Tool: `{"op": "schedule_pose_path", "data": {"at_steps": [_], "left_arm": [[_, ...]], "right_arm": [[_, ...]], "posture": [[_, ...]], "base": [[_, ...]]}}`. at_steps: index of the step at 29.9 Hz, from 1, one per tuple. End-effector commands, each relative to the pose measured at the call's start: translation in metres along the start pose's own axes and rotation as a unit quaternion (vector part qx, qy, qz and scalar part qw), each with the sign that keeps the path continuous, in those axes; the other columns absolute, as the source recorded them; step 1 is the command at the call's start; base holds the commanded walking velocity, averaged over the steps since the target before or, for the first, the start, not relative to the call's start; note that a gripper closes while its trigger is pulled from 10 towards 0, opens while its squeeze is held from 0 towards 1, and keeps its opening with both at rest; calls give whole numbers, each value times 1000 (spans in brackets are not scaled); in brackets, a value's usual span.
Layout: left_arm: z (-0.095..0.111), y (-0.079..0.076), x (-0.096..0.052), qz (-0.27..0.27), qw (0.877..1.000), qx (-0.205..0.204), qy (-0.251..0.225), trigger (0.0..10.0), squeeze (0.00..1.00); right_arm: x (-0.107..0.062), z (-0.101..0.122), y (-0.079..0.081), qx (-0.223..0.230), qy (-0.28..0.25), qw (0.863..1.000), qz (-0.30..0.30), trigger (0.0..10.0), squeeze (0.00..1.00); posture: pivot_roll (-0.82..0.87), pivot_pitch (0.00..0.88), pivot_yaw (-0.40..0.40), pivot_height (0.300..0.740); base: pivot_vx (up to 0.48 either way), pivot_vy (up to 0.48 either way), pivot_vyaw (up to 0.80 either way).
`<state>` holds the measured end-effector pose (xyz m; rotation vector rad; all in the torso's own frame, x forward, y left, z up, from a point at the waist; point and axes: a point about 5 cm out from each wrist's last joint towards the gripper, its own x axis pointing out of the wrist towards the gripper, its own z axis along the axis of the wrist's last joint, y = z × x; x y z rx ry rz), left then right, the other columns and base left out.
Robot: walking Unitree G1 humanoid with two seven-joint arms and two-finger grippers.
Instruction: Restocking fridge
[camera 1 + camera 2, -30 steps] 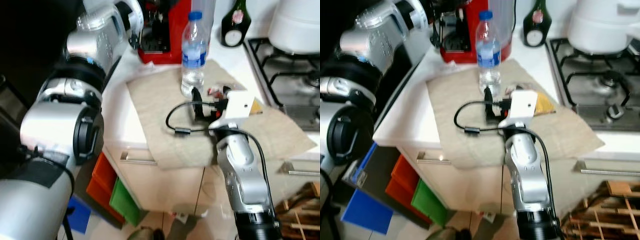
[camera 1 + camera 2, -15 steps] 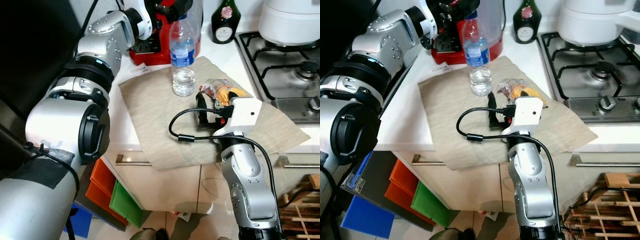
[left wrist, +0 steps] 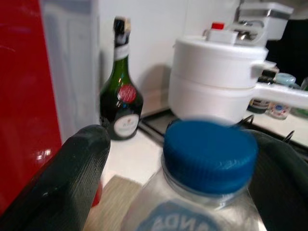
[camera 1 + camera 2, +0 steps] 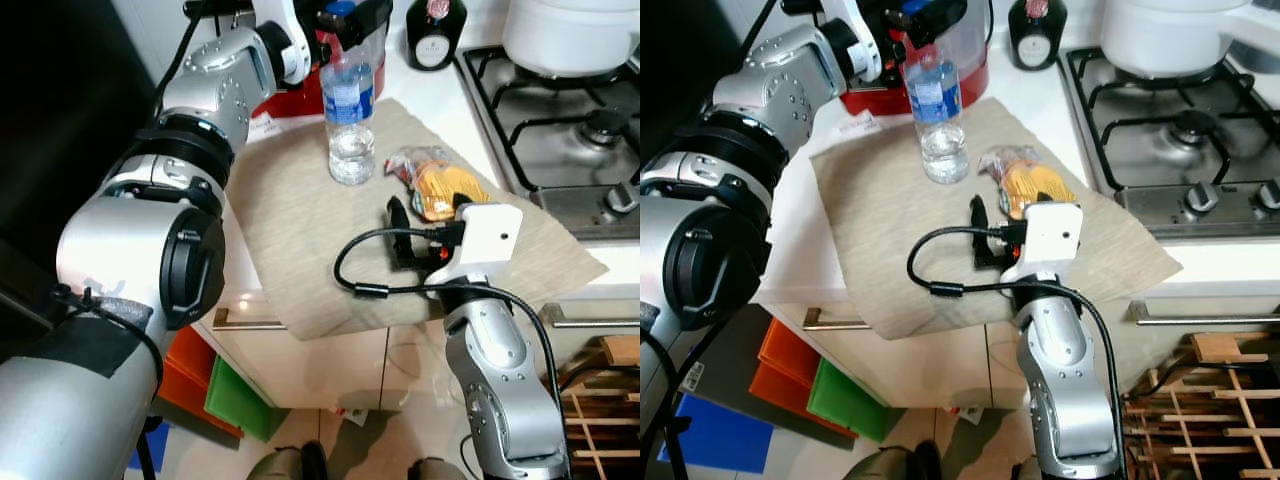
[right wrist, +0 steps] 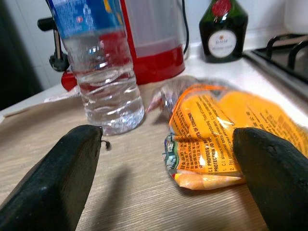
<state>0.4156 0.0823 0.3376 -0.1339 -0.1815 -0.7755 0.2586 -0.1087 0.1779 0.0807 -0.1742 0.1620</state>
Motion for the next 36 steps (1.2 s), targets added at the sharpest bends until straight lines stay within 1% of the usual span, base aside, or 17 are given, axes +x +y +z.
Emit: {"op": "schedule_pose_path", "data": {"at_steps": [1,5,8,9,13,18,21,27,28,29,30,31,32,33,34,35,36], "left_arm": [[-1,7,-5,9,1000,-2,12,10000,0],[-4,7,-6,9,1000,-3,18,10000,0],[-10,6,-5,6,999,5,35,10000,0],[-11,5,-5,2,999,7,38,0,0],[-16,5,-5,11,998,20,53,0,0],[-20,6,-5,15,998,17,64,0,0],[-25,8,-8,11,997,7,70,0,0],[-24,9,-10,7,998,7,67,0,0],[-24,11,-11,8,998,6,61,0,0],[-24,11,-11,8,998,6,61,0,0],[-24,13,-14,10,999,6,52,0,0],[-25,15,-16,10,999,18,48,0,0],[-25,15,-16,10,999,18,48,0,0],[-20,17,-19,10,998,52,26,10000,0],[-14,19,-20,21,997,73,5,10000,0],[-14,19,-20,21,997,73,5,10000,0],[-4,22,-23,31,996,83,-27,10000,0]], "right_arm": [[0,-1,7,8,12,1000,12,10000,0],[1,-2,7,9,14,1000,13,10000,0],[2,-2,7,9,16,1000,13,10000,0],[2,-2,7,8,16,1000,13,10000,0],[3,-2,5,6,18,1000,11,10000,0],[4,-3,4,6,18,1000,9,10000,0],[8,-8,7,12,23,1000,11,10000,0],[17,-9,8,10,23,999,25,10000,0],[20,-10,7,9,22,999,27,10000,0],[20,-10,7,9,22,999,27,10000,0],[23,-11,7,8,22,999,28,10000,0],[26,-13,6,8,22,999,28,10000,0],[26,-13,6,8,22,999,28,10000,0],[31,-14,5,8,18,999,29,10000,0],[34,-16,4,7,17,999,27,10000,0],[34,-16,4,7,17,999,27,10000,0],[35,-17,2,8,17,1000,20,10000,0]], "posture": [[-89,188,169,740],[-83,189,171,740],[-88,183,171,740],[-91,180,170,740],[-92,169,170,740],[-86,164,168,740],[-58,131,143,740],[-47,96,128,740],[-41,64,122,740],[-41,64,122,740],[-41,24,116,740],[-45,0,117,740],[-45,0,117,740],[-52,0,112,740],[-50,0,107,740],[-50,0,107,740],[-46,0,104,740]], "base": [[0,0,0],[0,0,0],[0,0,0],[0,0,0],[0,0,0],[0,0,0],[0,0,0],[0,0,0],[0,0,0],[0,0,0],[0,0,0],[0,0,0],[0,0,0],[0,0,0],[0,0,0],[0,0,0],[0,0,0]]}}
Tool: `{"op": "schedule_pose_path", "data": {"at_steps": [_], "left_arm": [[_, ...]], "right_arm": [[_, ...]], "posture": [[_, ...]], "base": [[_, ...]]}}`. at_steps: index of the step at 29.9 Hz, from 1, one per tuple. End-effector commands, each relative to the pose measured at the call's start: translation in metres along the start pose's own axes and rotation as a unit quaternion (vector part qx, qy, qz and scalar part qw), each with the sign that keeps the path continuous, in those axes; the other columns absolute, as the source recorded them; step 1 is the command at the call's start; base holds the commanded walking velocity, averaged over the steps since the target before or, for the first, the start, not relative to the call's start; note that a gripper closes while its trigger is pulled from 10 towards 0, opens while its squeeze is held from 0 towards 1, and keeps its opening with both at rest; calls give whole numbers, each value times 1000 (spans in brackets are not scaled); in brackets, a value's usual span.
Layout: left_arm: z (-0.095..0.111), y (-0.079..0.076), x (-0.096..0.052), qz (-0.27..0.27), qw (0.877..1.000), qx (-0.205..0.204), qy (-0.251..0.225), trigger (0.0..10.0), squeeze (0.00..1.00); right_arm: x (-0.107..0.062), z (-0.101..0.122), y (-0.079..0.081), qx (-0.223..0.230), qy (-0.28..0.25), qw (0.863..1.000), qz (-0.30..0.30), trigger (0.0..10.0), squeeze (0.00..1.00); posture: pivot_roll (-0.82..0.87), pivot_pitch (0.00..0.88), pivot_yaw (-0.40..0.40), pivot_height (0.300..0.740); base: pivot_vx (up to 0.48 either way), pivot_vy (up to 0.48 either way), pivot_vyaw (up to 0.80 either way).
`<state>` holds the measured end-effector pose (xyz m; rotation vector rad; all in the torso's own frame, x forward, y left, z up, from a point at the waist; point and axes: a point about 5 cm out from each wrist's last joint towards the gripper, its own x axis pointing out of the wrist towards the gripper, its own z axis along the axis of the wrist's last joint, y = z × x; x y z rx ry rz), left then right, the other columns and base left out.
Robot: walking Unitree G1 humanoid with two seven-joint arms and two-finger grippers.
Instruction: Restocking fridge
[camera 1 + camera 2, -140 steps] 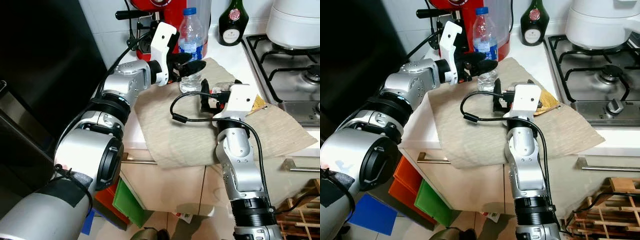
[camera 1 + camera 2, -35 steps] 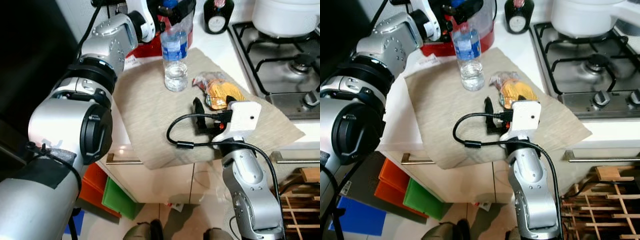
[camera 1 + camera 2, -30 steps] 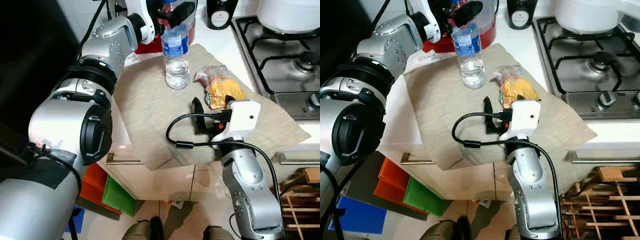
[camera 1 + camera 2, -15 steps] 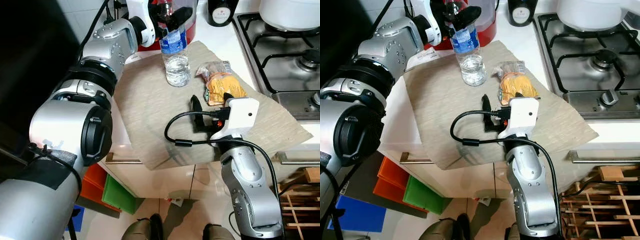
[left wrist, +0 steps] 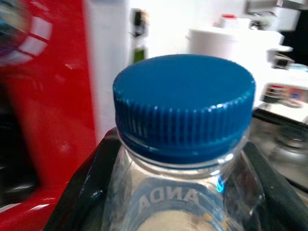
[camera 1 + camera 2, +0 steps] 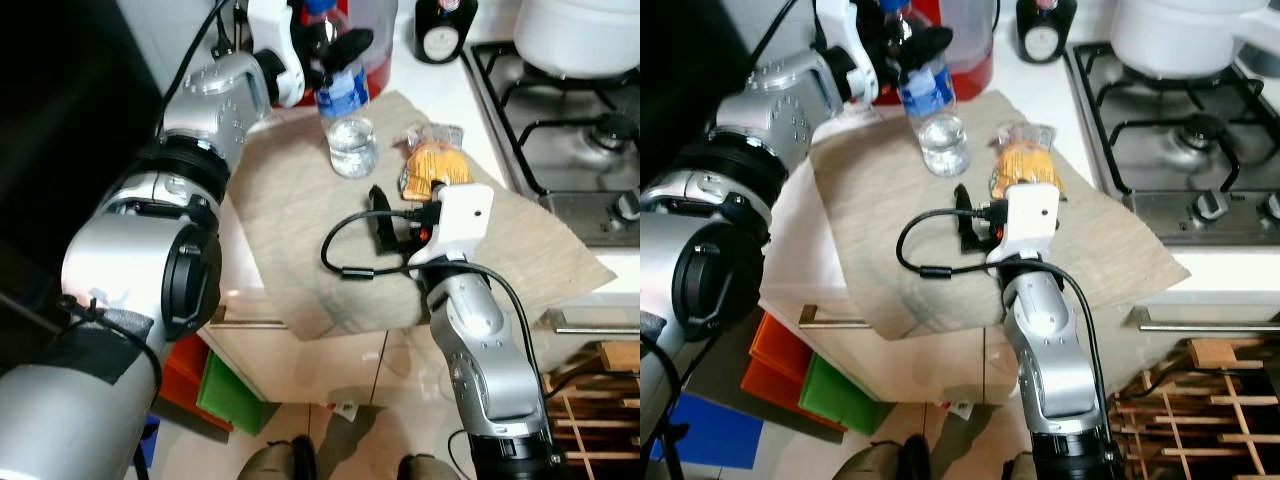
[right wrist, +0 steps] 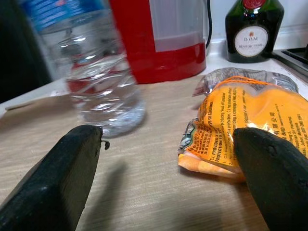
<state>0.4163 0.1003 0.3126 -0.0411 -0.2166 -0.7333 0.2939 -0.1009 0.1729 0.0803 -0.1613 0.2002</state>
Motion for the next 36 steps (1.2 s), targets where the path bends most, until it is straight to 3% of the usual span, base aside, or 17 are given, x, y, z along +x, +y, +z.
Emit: {"op": "schedule_pose_path", "data": {"at_steps": [1,6,11,12,13,18,36], "left_arm": [[24,11,-8,25,997,45,-50,10000,0],[50,11,-26,46,980,134,-138,10000,0],[53,-2,-49,64,973,119,-188,10000,0],[51,-3,-51,68,973,117,-189,10000,0],[36,-8,-57,88,972,120,-183,10000,0],[17,-18,-63,115,973,100,-173,10000,0],[5,-33,-61,105,980,96,-139,10000,0]], "right_arm": [[1,-7,-1,10,9,1000,-7,10000,0],[6,-6,-5,4,-13,1000,-18,10000,0],[10,-2,-15,-3,-31,999,-31,10000,0],[10,-2,-16,-4,-32,999,-32,10000,0],[14,-2,-19,-9,-35,999,-32,10000,0],[20,0,-17,-14,-40,999,-22,10000,0],[23,-10,-24,-9,-40,998,-49,10000,0]], "posture": [[-43,0,102,740],[-32,0,76,740],[-9,0,44,740],[-9,0,44,740],[7,0,22,740],[10,0,12,740],[-3,0,57,740]], "base": [[0,0,0],[0,0,0],[0,0,0],[0,0,0],[0,0,0],[0,0,0],[-84,0,0]]}}
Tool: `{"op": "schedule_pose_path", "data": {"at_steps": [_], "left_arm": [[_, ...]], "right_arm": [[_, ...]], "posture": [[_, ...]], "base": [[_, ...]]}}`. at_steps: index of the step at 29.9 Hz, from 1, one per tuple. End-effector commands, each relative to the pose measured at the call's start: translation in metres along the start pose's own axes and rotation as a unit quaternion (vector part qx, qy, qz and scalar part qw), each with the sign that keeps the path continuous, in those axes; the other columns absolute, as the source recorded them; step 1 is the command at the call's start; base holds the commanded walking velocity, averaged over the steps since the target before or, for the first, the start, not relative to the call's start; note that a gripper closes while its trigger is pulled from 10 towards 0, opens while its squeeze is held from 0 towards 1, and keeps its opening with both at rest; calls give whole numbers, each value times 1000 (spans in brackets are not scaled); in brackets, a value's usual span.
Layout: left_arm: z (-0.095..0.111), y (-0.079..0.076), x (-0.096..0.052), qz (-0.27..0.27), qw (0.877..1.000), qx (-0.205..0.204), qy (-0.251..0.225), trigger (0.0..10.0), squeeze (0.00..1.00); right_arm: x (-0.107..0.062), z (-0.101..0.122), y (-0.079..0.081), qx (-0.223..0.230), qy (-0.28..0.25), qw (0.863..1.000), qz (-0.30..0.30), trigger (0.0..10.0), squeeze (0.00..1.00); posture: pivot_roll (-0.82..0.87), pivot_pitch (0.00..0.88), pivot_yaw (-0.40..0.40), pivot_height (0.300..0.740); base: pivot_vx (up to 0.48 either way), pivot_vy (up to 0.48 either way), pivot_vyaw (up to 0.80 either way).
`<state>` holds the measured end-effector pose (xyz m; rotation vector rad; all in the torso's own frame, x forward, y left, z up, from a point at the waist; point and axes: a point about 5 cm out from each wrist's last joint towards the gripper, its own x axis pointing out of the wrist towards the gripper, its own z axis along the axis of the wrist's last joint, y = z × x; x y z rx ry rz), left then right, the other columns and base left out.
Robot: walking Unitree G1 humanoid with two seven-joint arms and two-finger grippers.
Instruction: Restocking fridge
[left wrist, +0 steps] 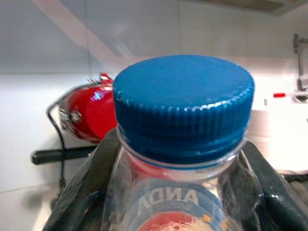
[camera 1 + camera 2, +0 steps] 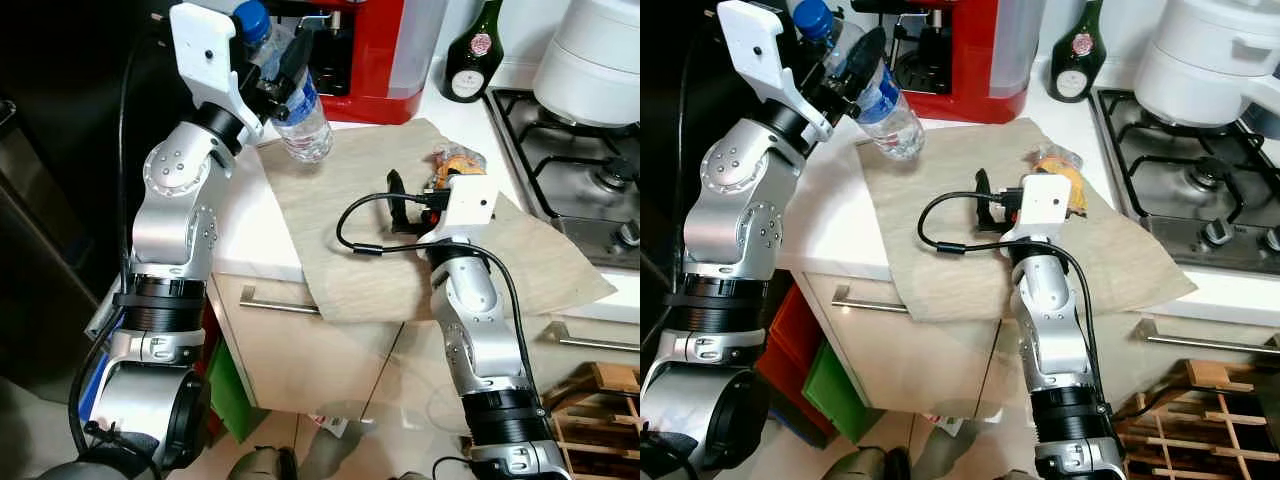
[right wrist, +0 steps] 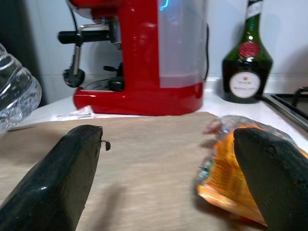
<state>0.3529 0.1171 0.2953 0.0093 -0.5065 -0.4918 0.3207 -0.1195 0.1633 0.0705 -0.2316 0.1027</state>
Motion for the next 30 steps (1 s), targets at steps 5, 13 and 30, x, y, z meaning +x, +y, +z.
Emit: {"op": "schedule_pose_path", "data": {"at_steps": [5,13,30], "left_arm": [[4,-3,-3,6,1000,3,-10,10000,0],[-6,-15,-9,-10,1000,-7,1,10000,0],[-8,-19,-9,-33,999,-11,14,10000,0]], "right_arm": [[2,-6,-2,15,12,1000,-13,10000,0],[5,-8,-8,12,16,1000,-16,10000,0],[5,-8,-4,13,10,1000,-18,10000,0]], "posture": [[2,0,46,740],[3,0,17,740],[-1,0,39,740]], "base": [[-260,0,0],[-264,0,0],[-262,0,0]]}}
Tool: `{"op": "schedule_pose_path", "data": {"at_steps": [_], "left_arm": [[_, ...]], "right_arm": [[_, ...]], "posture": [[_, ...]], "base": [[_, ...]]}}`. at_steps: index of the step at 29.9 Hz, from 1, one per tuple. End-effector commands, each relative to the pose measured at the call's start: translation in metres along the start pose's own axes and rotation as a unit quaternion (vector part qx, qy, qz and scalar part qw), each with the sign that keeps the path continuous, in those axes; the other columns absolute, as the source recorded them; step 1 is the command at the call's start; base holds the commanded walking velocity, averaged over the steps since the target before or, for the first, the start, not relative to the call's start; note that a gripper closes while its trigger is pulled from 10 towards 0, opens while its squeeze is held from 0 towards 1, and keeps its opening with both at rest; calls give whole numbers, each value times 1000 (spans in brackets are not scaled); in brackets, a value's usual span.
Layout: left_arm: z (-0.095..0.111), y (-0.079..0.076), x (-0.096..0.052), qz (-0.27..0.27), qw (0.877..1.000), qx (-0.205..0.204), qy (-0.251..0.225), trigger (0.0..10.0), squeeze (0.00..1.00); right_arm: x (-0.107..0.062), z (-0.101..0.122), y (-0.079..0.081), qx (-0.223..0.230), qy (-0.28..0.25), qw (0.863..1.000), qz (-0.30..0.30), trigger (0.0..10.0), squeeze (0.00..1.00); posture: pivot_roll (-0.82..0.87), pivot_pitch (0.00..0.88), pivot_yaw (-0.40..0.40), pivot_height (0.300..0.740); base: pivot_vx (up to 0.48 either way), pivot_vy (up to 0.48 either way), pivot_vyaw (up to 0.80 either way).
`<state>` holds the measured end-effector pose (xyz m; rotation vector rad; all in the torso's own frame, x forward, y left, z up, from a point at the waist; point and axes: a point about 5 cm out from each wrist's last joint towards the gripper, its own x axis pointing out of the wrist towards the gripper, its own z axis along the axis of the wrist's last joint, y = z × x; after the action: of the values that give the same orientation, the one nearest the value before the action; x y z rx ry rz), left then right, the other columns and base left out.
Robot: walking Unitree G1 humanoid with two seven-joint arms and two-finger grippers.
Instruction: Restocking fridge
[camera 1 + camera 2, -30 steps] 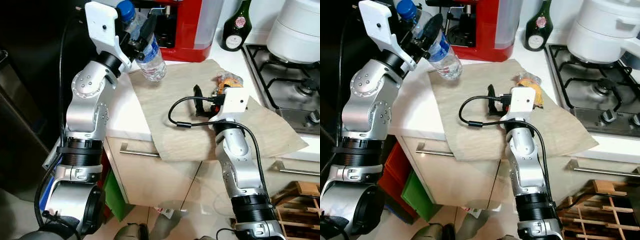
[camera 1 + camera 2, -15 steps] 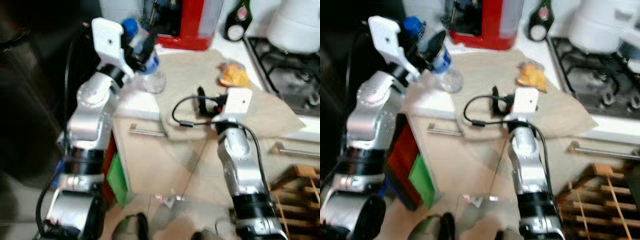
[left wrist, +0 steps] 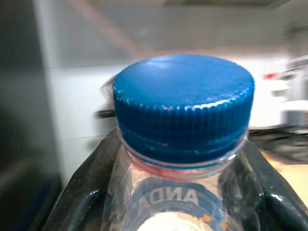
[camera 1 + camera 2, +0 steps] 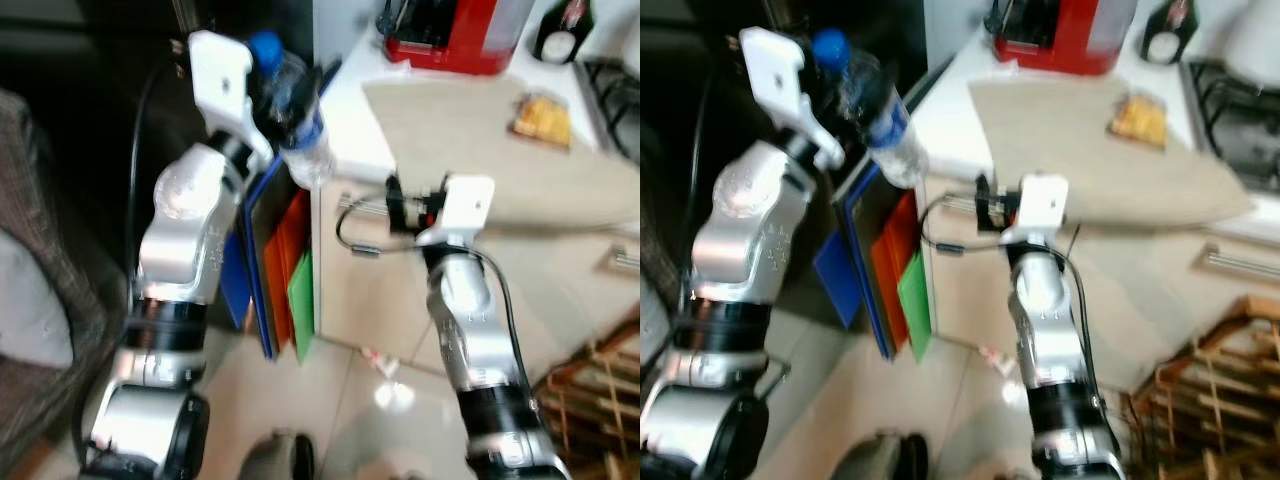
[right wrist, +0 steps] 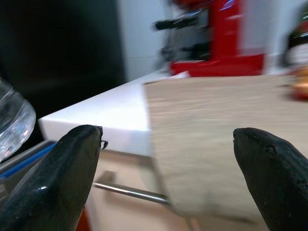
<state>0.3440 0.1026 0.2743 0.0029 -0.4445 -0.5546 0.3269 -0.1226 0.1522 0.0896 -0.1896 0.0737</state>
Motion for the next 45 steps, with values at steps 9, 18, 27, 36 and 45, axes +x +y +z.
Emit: {"op": "schedule_pose_path", "data": {"at_steps": [9,18,27,36,45], "left_arm": [[-14,-3,-8,-4,1000,7,26,10000,0],[-37,-9,-21,-17,997,-42,58,10000,0],[-47,-28,-38,-57,994,-66,67,10000,0],[-52,-48,-52,-88,990,-92,66,10000,0],[-48,-45,-41,-95,990,-86,60,10000,0]], "right_arm": [[-4,0,-1,-6,-1,1000,-1,10000,0],[-4,1,-8,-9,-7,1000,-21,10000,0],[-8,-2,-16,-15,-3,999,-35,10000,0],[-5,-1,-19,-33,-4,999,-29,10000,0],[-9,-1,-27,-39,1,998,-40,10000,0]], "posture": [[-25,0,62,740],[-53,0,111,740],[-42,0,117,740],[-68,0,107,740],[-86,0,113,740]], "base": [[-257,0,0],[-86,0,0],[0,-304,0],[0,-480,0],[0,-160,-287]]}}
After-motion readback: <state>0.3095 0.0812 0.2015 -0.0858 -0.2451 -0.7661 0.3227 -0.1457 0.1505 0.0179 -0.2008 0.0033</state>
